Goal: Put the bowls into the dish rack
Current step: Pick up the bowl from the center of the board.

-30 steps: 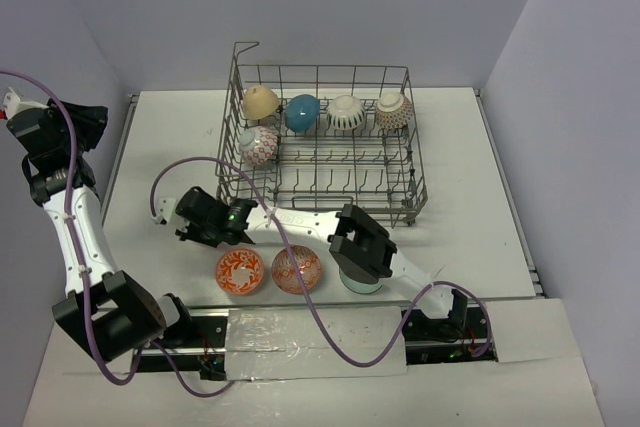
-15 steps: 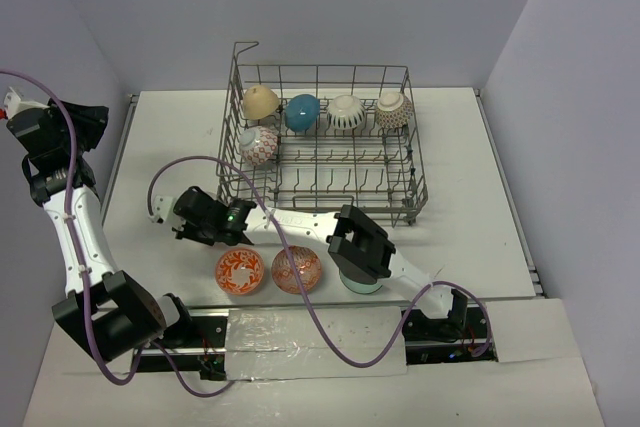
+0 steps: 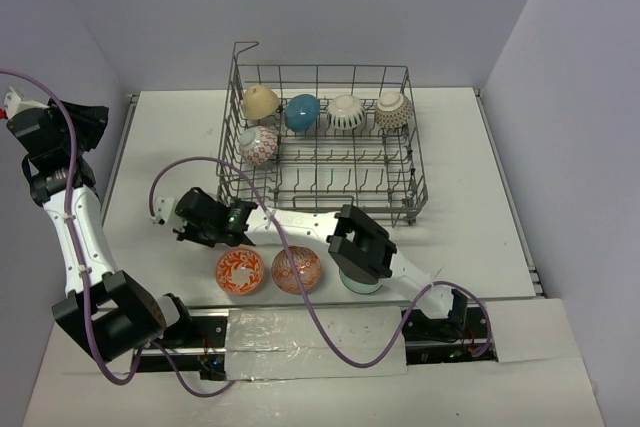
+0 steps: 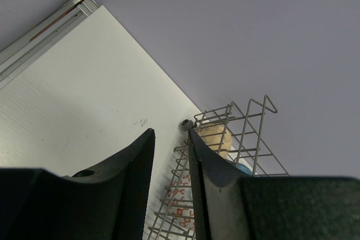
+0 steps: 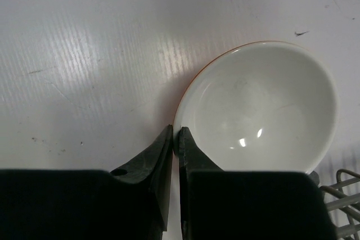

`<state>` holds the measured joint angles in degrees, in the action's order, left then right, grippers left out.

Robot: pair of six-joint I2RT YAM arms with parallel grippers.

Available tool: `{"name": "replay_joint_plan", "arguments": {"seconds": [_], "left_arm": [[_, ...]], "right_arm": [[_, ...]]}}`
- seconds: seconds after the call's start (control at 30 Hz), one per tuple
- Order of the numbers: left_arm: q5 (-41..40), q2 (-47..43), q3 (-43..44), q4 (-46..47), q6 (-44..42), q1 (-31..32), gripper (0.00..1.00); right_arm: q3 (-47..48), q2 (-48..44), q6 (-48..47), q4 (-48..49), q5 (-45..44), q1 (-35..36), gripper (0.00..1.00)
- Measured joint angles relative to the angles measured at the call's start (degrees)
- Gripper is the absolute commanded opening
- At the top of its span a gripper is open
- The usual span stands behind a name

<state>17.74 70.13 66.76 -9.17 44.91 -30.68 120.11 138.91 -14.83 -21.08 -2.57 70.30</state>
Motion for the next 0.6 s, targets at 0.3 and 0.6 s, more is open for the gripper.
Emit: {"name": "replay_joint_plan", "arguments": {"seconds": [0.3, 0.6], "left_arm": [[0.0, 0.0, 0.0, 0.0, 0.02, 0.0, 0.36], [0.02, 0.0, -0.09, 0.26, 0.28, 0.0, 0.35]], "right_arm": [[-11.13, -8.44, 1.62, 3.91, 5.31, 0.07, 0.0], [-12.87, -11.3, 4.2, 2.64, 7.28, 0.07, 0.0]]}}
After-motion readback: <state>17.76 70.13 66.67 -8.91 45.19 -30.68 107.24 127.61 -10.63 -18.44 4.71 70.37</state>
